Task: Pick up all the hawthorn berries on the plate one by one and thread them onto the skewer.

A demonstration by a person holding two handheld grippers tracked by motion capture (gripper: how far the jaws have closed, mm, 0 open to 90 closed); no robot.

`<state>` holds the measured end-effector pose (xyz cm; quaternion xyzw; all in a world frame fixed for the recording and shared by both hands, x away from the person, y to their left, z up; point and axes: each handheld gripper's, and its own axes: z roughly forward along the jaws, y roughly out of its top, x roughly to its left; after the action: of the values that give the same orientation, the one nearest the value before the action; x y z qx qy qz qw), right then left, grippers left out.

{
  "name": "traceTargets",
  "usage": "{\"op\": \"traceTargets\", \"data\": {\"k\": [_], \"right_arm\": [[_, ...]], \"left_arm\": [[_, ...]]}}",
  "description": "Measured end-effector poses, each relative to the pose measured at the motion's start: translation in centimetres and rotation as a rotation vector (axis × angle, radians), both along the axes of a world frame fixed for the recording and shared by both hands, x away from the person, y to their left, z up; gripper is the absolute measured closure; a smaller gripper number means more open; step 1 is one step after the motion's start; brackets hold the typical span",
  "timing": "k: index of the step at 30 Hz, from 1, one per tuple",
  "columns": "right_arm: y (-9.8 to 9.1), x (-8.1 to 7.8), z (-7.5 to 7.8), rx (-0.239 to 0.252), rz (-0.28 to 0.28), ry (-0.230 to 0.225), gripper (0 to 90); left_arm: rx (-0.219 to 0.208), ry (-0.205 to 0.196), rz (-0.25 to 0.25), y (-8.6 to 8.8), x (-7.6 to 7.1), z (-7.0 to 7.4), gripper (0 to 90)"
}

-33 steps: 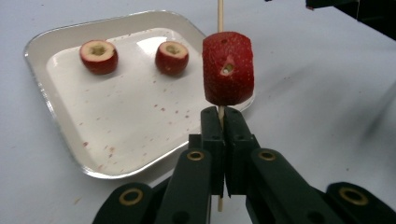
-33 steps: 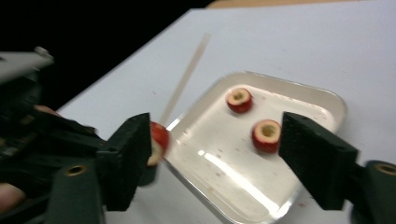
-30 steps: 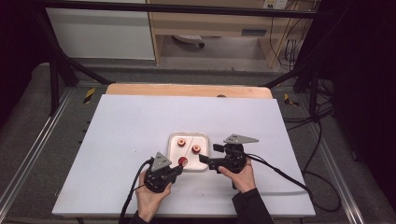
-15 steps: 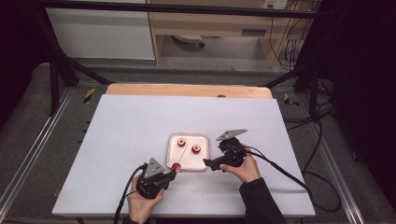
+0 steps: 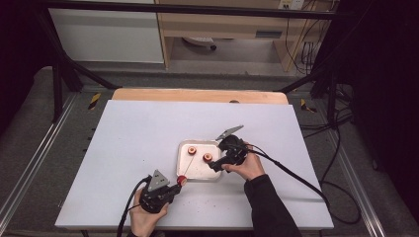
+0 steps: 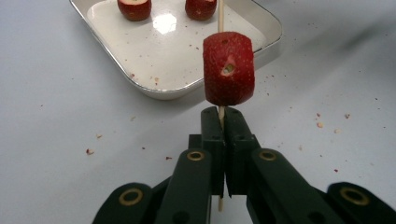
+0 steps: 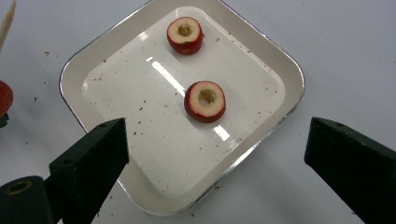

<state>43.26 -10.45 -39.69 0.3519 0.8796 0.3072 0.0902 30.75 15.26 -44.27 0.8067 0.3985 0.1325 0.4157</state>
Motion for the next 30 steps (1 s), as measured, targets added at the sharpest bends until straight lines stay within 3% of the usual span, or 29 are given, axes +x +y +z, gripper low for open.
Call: {"op": "traceTargets", "data": {"k": [9, 17, 30], "right_arm": [[2.3, 1.6, -0.3, -0.049, 0.014, 0.048, 10.4], [3.5, 2.9, -0.7, -0.071, -0.002, 0.108, 22.2], [3.6, 4.2, -1.9, -0.083, -0.055, 0.239, 43.1]], "left_arm": [[0.008, 0.001, 0.002, 0.4, 0.0, 0.0, 88.2], [0.010, 0.004, -0.006, 0.3, 0.0, 0.0, 88.2], [0.016, 0.011, -0.014, 0.3, 0.0, 0.0, 88.2]]}}
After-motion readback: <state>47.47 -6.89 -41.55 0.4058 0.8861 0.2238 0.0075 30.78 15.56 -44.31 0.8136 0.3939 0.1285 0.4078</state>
